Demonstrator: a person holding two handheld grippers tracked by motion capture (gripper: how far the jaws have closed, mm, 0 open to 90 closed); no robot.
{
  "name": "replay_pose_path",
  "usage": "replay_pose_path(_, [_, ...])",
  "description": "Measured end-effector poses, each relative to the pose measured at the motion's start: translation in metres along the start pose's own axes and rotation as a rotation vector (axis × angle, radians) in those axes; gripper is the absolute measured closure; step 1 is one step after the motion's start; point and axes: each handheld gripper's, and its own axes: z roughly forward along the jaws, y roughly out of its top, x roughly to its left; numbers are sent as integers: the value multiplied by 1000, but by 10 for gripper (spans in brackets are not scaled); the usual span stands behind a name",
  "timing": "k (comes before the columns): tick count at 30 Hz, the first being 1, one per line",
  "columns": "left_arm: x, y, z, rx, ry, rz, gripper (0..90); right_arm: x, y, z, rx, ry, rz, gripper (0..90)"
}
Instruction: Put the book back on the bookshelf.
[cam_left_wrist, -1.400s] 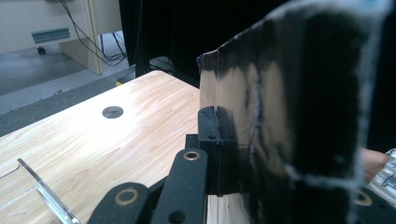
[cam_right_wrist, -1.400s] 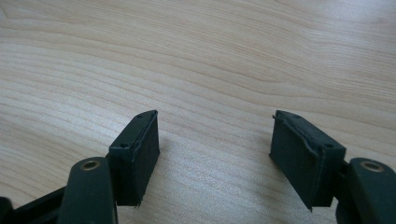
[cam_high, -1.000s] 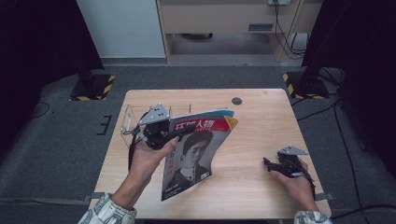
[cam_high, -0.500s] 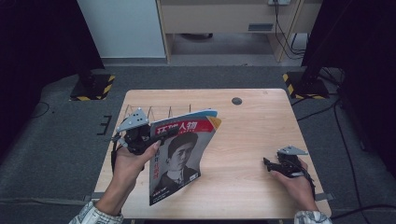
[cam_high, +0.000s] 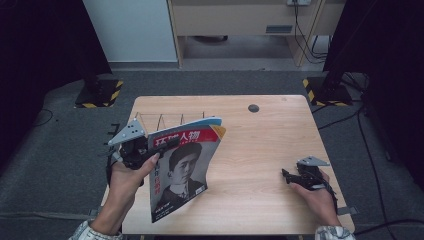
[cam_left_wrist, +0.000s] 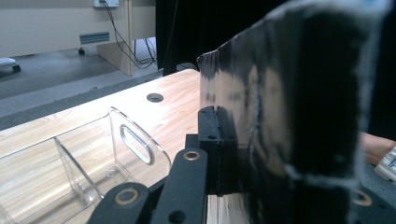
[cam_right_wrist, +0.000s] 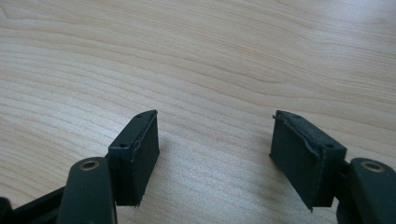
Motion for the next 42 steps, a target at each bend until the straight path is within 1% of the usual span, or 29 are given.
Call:
replay_pose_path(10, [10,-3,-18,-6,35,-10,867,0,0,0,0,0,0,324])
replay_pose_path(14, [13,-4,-22,-4,46,-9,867,0,0,0,0,0,0,324])
replay_pose_path(18, [15,-6,-26,-11,50,-17,867,0,0,0,1,0,-2,324])
replay_pose_path(28, [17,-7,-38,-20,64,-19,867,0,0,0,1,1,-2,325])
replay_pose_path(37, [22,-10,-43,-14,80,-24,867,0,0,0,0,-1,-1,324])
replay_pose_path(42, [25,-11,-48,-20,91,-28,867,0,0,0,1,1,-2,325])
